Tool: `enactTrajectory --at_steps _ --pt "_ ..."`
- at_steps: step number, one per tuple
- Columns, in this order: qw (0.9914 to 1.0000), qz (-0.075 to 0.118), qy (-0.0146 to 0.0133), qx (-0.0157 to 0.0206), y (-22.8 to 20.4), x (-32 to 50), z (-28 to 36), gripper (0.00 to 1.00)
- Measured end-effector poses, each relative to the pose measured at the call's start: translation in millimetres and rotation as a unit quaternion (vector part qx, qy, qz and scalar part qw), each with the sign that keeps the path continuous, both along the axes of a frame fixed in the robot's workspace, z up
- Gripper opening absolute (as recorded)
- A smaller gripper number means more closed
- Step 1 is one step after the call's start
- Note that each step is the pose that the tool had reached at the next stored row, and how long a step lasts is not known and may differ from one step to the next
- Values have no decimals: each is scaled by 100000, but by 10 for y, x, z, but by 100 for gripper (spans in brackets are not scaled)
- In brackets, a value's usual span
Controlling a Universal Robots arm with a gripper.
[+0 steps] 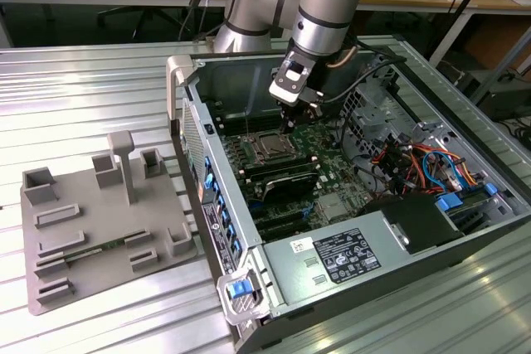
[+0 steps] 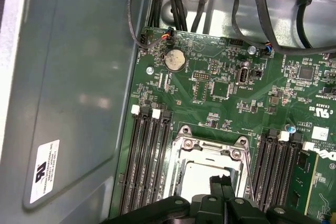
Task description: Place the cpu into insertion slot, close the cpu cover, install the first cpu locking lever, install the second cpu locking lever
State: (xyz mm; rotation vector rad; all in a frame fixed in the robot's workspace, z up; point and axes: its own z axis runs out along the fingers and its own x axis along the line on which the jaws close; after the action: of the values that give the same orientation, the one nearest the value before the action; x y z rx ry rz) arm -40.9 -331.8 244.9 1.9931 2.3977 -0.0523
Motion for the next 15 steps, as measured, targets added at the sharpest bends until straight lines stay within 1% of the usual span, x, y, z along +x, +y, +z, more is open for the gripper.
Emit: enactTrajectory --at_steps 8,15 --pt "99983 1863 2 -4 0 0 0 11" --pt "99948 3210 1 -1 0 0 0 11"
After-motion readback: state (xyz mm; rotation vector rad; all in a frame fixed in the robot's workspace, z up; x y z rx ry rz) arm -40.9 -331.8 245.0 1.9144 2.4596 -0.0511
